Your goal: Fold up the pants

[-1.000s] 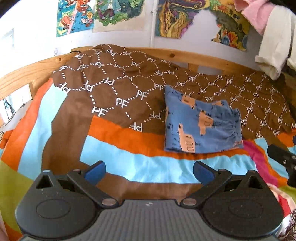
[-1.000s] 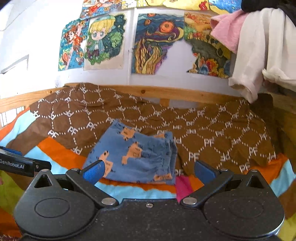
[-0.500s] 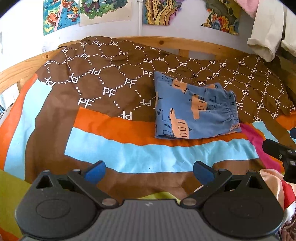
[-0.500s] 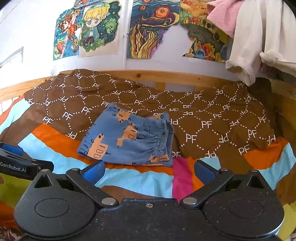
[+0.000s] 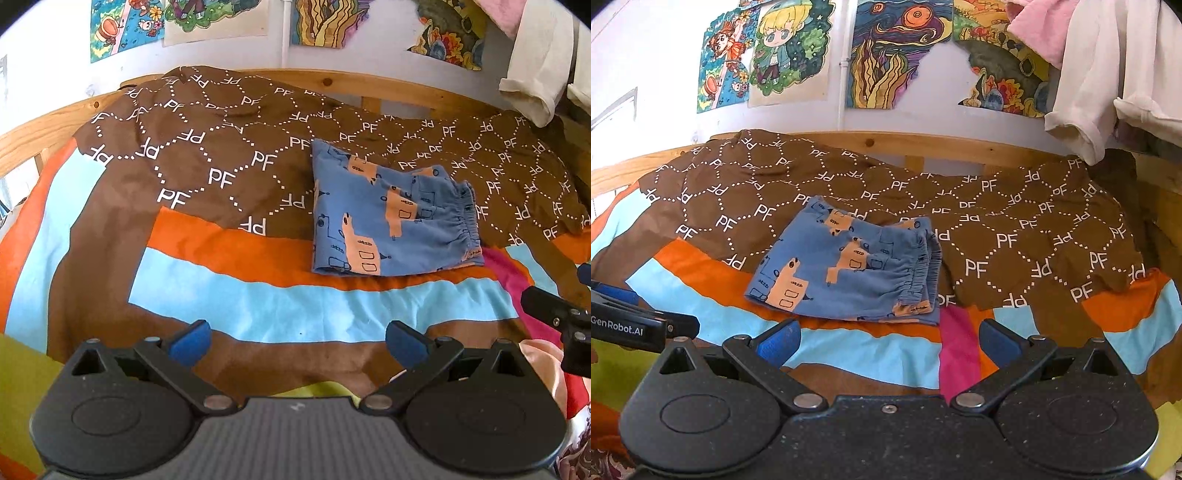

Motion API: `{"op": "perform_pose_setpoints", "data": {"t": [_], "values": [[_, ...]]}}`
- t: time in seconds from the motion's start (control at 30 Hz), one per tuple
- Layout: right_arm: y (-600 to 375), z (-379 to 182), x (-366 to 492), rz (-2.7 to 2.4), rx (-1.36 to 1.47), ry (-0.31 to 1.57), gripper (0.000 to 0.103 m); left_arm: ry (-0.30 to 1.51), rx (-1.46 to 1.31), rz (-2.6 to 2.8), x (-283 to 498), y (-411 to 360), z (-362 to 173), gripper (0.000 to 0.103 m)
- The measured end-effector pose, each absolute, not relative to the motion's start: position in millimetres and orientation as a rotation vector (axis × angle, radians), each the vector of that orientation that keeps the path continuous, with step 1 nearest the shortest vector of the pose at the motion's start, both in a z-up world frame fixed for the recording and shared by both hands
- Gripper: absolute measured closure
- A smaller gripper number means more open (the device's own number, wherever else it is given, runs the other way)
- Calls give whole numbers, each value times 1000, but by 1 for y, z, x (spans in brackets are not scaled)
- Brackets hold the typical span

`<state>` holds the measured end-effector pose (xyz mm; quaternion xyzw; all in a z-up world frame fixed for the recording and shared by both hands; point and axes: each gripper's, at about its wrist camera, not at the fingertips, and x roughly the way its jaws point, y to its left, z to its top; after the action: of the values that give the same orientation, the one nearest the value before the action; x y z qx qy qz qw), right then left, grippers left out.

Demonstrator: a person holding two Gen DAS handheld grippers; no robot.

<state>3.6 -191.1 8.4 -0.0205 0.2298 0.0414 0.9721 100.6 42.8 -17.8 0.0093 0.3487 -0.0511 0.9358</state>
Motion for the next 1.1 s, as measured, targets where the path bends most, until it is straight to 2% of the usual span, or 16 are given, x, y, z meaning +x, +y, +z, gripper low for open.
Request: {"op": "perform_pose_setpoints", "data": {"t": [1.1], "values": [[-191, 7, 4, 85, -39, 473, 1, 720, -7, -101, 101, 42, -14, 0]]}}
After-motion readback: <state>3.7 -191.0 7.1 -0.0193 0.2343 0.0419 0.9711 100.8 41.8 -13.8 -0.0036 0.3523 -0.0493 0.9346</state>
